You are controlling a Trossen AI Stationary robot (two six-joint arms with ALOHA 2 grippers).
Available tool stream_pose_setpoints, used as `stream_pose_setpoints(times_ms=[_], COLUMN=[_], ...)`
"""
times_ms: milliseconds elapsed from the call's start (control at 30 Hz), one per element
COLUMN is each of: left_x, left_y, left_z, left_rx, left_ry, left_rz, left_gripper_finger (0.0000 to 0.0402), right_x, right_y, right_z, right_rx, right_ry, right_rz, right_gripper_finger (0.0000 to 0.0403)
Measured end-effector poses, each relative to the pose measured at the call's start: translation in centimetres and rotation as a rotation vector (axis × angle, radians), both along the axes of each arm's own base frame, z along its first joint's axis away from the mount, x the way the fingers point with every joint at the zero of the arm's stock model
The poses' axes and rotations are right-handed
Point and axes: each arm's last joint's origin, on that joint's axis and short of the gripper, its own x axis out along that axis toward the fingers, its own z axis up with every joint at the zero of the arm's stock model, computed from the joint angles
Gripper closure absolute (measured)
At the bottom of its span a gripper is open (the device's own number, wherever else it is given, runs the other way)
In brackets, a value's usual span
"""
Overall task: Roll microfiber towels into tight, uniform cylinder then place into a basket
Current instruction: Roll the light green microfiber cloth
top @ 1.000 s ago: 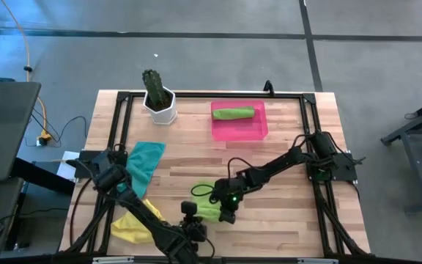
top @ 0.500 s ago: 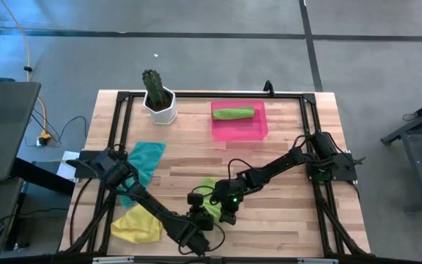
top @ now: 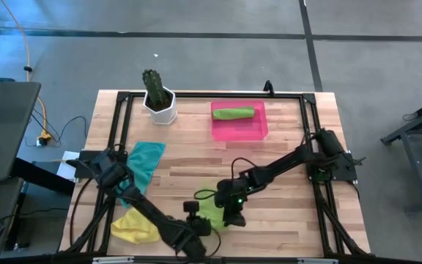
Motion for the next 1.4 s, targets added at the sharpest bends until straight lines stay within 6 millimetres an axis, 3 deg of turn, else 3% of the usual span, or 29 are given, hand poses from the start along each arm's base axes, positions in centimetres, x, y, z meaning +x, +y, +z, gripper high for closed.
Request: stream_pose_setpoints(times_ms=[167, 367, 500, 600, 667, 867, 1167, 1400], left_x=[0.0, 0.3, 0.9, 1.5, 2.1, 3.6, 5.6, 6.1], left_y=[-1.9, -2.1, -1.3, -0.8, -0.4, 1.2, 4.6, 5.0], left_z=[0.0, 0.1, 0.1, 0.2, 0.2, 0.3, 0.4, 0.4], left_rx=[-0.108, -0.210, -0.260, -0.301, -0.341, -0.430, -0.512, -0.515], left_ry=[-0.090, -0.152, -0.149, -0.159, -0.162, -0.161, -0.141, -0.166], left_rz=[0.019, 0.154, 0.227, 0.262, 0.272, 0.303, 0.354, 0.320], left_gripper_finger=[0.0401, 0.0401, 0.0401, 0.0401, 0.0401, 0.0401, 0.0401, 0.0402], right_x=[-1.4, -5.0, -7.9, -9.4, -10.0, -10.6, -10.4, -10.1], right_y=[1.0, 5.7, 9.4, 10.7, 11.2, 13.0, 14.1, 13.7], right_z=[3.6, 6.1, 5.6, 4.6, 4.0, 3.1, 1.6, 0.9], right_rx=[0.003, -0.294, -0.683, -0.955, -1.035, -1.000, -0.947, -1.020], right_ry=[-0.195, -0.496, -0.633, -0.631, -0.617, -0.654, -0.696, -0.681], right_rz=[0.205, 0.374, 0.413, 0.340, 0.283, 0.268, 0.385, 0.377], right_gripper_finger=[0.0220, 0.0225, 0.0246, 0.0263, 0.0270, 0.0277, 0.0277, 0.0277])
